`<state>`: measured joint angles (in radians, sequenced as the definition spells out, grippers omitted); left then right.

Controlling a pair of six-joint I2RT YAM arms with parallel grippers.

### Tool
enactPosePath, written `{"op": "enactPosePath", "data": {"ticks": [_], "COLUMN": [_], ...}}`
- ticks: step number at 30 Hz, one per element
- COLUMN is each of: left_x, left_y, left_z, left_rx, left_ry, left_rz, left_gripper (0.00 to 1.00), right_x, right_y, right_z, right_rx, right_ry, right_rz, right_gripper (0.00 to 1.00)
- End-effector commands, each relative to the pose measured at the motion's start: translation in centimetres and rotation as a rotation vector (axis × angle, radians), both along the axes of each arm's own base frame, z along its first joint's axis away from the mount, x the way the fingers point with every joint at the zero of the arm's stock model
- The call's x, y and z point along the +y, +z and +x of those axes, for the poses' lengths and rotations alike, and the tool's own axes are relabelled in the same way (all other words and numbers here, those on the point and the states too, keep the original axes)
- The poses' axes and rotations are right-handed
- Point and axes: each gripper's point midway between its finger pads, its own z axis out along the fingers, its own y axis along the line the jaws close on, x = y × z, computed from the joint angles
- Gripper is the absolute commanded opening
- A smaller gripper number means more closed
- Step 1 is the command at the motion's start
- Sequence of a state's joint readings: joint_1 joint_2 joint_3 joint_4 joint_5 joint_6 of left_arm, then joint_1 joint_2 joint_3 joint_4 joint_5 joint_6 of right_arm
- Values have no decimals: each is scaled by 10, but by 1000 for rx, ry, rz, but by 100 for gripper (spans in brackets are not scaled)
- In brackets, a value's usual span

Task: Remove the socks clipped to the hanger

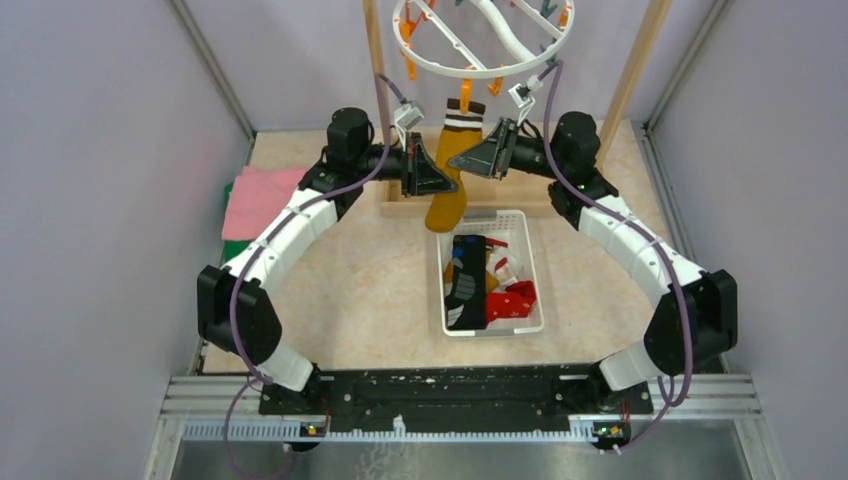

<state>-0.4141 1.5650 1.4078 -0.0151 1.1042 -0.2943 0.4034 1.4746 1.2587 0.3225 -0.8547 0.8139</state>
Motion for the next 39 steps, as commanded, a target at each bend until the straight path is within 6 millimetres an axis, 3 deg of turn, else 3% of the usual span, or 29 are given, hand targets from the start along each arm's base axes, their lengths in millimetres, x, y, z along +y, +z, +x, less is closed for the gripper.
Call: {"op": "enactPosePath", "data": {"ticks": [1, 4, 7, 11, 24, 34, 39], "left_x": [-4, -4, -4, -3, -3, -3, -2], "left_y": [9, 11, 12, 13, 22, 31, 37], "left_z": [7, 4, 2, 0, -14, -22, -23], "left_rx": [-58, -54, -43, -26, 3, 4, -1], "left_ry": [4, 2, 6, 7, -35, -52, -54], "left_rz": [-20, -19, -17, -20, -38, -49, -55], "left_gripper": [0, 0, 0, 0, 0, 0, 0], "right_x": [-5, -13, -26, -36, -26, -12, -15], "right_y": [26, 15, 10, 29, 94, 98, 91], "right_z": [-5, 4, 12, 27, 72, 89, 82], "right_rx": [-86, -91, -118, -216, -381, -358, -342], "right_ry": [-18, -96, -189, -280, -302, -263, -265], "right_rz": [-6, -80, -117, -141, -19, 50, 76], "right_gripper": [40, 59, 69, 82, 90, 87, 86]}}
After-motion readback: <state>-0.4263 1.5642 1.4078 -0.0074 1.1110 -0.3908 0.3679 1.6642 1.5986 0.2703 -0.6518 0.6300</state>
